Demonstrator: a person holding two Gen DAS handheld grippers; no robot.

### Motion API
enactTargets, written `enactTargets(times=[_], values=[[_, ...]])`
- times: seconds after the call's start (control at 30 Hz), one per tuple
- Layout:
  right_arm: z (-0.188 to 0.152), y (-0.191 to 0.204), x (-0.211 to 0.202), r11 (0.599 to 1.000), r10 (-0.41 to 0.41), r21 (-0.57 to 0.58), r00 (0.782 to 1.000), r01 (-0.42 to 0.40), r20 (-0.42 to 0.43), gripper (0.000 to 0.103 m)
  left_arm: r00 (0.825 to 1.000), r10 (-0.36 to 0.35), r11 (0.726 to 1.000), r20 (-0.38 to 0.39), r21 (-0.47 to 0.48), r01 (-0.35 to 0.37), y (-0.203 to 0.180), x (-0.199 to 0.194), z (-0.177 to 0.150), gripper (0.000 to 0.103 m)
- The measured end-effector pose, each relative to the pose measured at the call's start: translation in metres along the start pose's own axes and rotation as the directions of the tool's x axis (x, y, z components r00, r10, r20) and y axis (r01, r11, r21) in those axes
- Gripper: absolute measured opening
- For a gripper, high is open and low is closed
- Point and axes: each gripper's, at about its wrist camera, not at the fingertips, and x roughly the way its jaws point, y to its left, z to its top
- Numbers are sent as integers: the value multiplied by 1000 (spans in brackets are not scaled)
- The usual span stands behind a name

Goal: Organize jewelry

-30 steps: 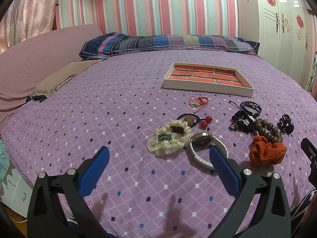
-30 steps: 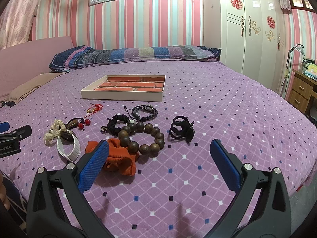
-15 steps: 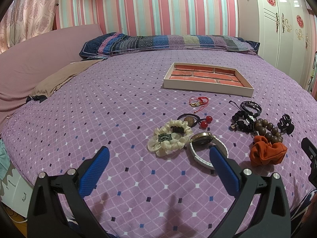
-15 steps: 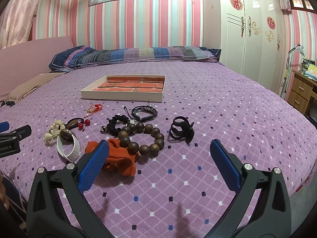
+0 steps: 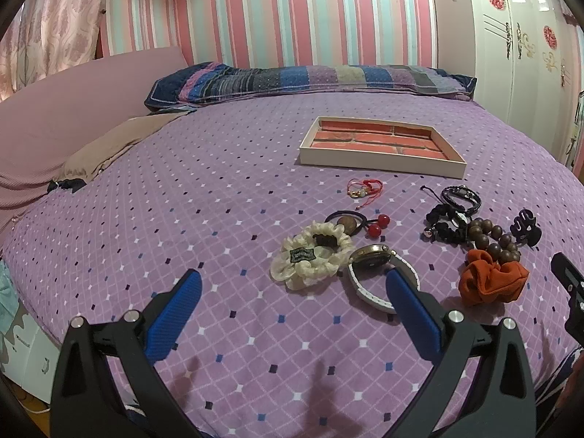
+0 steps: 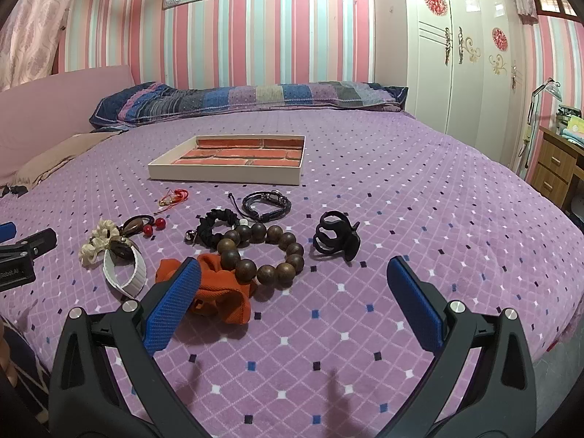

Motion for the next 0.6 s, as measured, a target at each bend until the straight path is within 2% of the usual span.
enactTargets(times=[0.2, 0.4, 0.6], values=[[0, 1, 2, 1000, 1, 1, 1000, -1, -5, 99, 1000, -6, 1000, -5, 13, 7, -3, 2, 1, 99], [1, 2, 7, 1000, -16, -7, 1000, 16, -22, 99, 997, -41, 998, -60, 41, 43, -9, 13, 1, 99], [19, 0, 14, 1000, -12, -12, 999, 12, -31, 99, 997, -34, 999, -75, 24, 36, -5, 22, 16, 99]])
